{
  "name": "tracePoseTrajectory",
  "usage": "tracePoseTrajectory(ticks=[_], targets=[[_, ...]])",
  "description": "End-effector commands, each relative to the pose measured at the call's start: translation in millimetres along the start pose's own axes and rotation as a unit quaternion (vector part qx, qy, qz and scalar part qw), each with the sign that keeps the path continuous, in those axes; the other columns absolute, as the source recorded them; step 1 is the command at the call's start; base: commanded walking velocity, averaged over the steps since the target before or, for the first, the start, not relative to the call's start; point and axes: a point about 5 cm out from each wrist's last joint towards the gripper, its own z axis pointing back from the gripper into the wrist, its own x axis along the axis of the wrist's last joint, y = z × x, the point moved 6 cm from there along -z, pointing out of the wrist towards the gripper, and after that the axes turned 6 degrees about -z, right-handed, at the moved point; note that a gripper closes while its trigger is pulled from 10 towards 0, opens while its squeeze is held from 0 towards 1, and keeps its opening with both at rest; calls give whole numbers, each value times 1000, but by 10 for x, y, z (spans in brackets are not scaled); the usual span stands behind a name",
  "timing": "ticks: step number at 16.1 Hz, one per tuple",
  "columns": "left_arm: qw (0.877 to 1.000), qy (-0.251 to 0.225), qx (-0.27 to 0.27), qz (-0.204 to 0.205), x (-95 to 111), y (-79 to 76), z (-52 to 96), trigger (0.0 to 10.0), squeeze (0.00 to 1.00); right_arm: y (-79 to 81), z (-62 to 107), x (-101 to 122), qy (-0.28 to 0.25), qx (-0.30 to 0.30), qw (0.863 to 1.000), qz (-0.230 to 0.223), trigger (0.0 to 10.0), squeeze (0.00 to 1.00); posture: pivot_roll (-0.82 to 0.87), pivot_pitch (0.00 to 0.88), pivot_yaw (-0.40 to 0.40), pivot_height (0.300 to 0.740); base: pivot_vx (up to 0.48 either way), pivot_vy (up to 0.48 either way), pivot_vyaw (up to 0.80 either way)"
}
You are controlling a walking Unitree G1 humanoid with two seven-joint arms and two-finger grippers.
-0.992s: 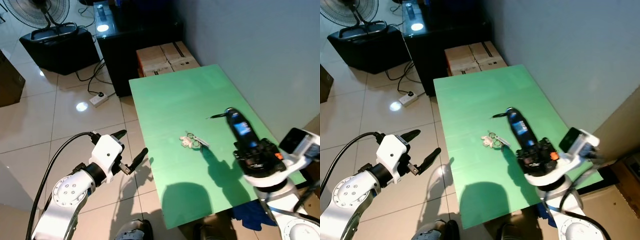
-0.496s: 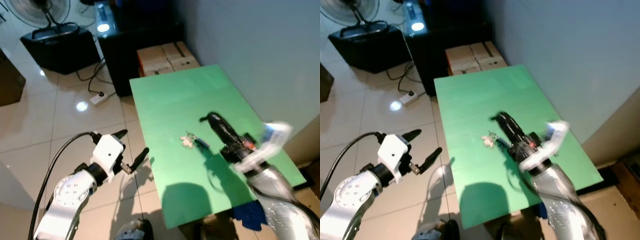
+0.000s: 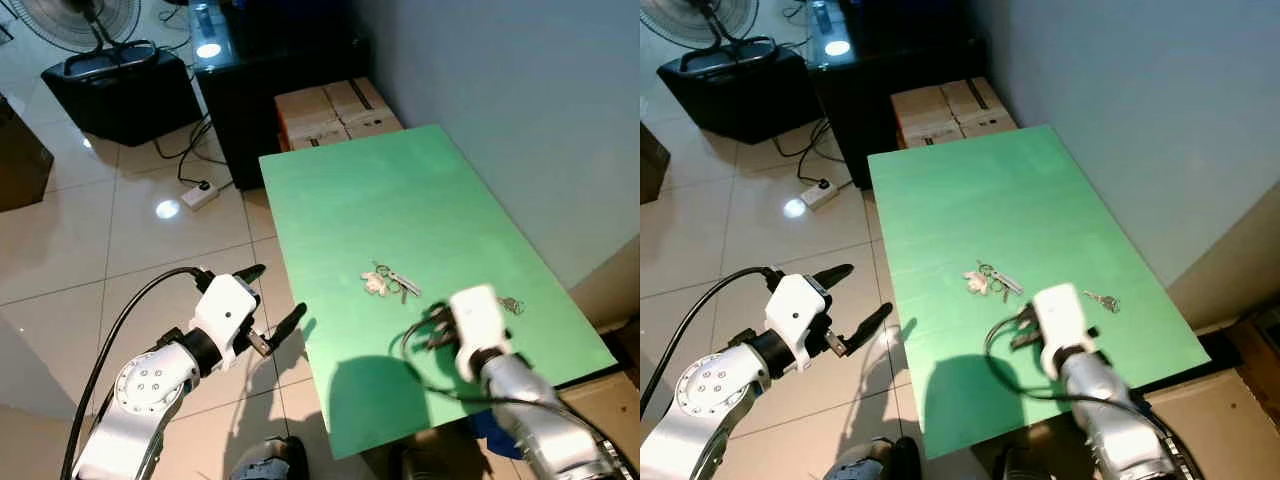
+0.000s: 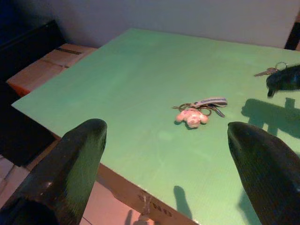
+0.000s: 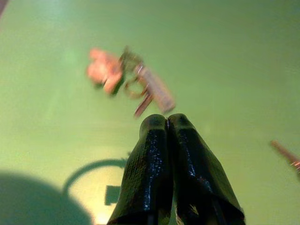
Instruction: Hang keys on a hook
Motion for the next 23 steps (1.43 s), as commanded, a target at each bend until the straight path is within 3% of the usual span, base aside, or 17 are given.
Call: tracePoseTrajectory(ticks=[1,2,3,4,8,9,10,16,18,19,20,21,23], targets=[[1000,8,-18,-2,-18,-61,25,10000,0,21,-3,-122,25,-4,1000,16,3294,0,-8,159,113,740,0,0,0],[1000,7,-26,-1,-14,-82,31,10000,0,-16,-6,-189,39,-17,999,29,4157,0,-8,159,112,740,0,0,0],[999,8,-33,0,-17,-102,42,10000,0,-58,-14,-246,51,-31,997,39,6549,0,-7,157,110,740,0,0,0],[999,9,-37,-1,-21,-116,50,10000,0,-112,-23,-280,60,-48,995,57,10000,0,-6,155,108,740,0,0,0],[999,11,-36,-3,-27,-110,72,10000,0,-154,-55,-319,72,-60,992,85,10000,0,0,151,106,740,0,0,0],[999,12,-36,-4,-27,-104,79,10000,0,-151,-62,-316,68,-59,992,89,10000,282,1,149,104,740,0,0,0],[999,13,-35,-4,-30,-101,84,10000,0,-159,-66,-318,68,-61,991,95,10000,1000,4,147,106,740,0,0,0],[999,15,-35,-8,-35,-77,95,10000,0,-191,-94,-282,55,-73,990,109,10000,1000,10,148,114,740,0,0,0],[999,16,-34,-9,-34,-66,98,10000,0,-182,-96,-205,26,-75,991,103,10000,1000,11,153,118,740,0,0,0],[999,17,-34,-10,-34,-63,98,10000,0,-28,-100,-76,-18,-35,994,102,10000,1000,12,155,120,740,0,0,0],[999,17,-34,-11,-34,-57,99,10000,0,247,-70,35,-61,33,991,115,10000,1000,13,159,122,740,0,0,0],[999,18,-34,-11,-34,-53,101,10000,0,462,-25,54,-76,83,985,127,10000,1000,13,160,123,740,0,0,0],[999,19,-33,-13,-37,-45,108,10000,0,634,24,-37,-62,109,984,126,10000,1000,21,165,121,740,0,0,0]])
